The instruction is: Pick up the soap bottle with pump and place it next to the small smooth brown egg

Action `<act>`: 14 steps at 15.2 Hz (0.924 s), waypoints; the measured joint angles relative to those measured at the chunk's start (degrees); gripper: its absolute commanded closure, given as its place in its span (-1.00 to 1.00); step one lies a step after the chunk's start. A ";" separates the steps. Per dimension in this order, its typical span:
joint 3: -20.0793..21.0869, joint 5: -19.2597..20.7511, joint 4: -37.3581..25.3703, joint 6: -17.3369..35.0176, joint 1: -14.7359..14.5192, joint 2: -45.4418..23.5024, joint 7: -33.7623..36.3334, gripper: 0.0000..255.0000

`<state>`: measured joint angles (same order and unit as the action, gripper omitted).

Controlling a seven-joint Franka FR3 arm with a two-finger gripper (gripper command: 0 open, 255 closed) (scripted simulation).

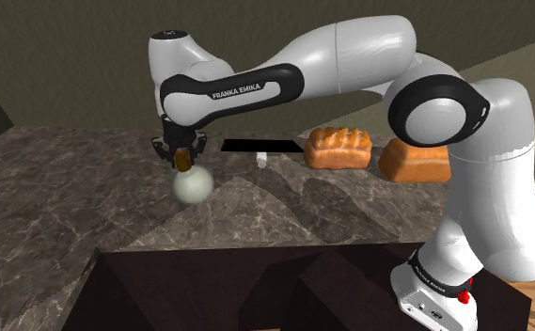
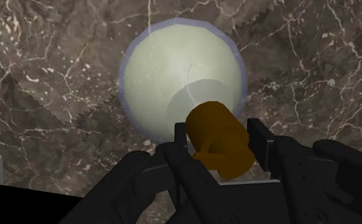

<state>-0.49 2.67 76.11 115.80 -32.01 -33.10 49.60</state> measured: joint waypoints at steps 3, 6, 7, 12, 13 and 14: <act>-0.01 0.00 0.05 0.16 0.03 0.02 -0.03 1.00; -0.02 0.01 0.01 0.17 0.04 -0.01 -0.03 -1.00; -0.01 0.00 0.02 0.18 0.03 -0.07 -0.02 -1.00; 0.00 0.00 0.10 0.20 0.02 -0.10 -0.01 -1.00; 0.00 0.00 -0.05 -0.35 -0.02 0.28 0.01 -1.00; 0.02 -0.03 -0.64 -1.46 -0.01 0.83 -0.06 -1.00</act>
<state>-0.47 2.65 75.47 114.35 -32.02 -32.26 49.54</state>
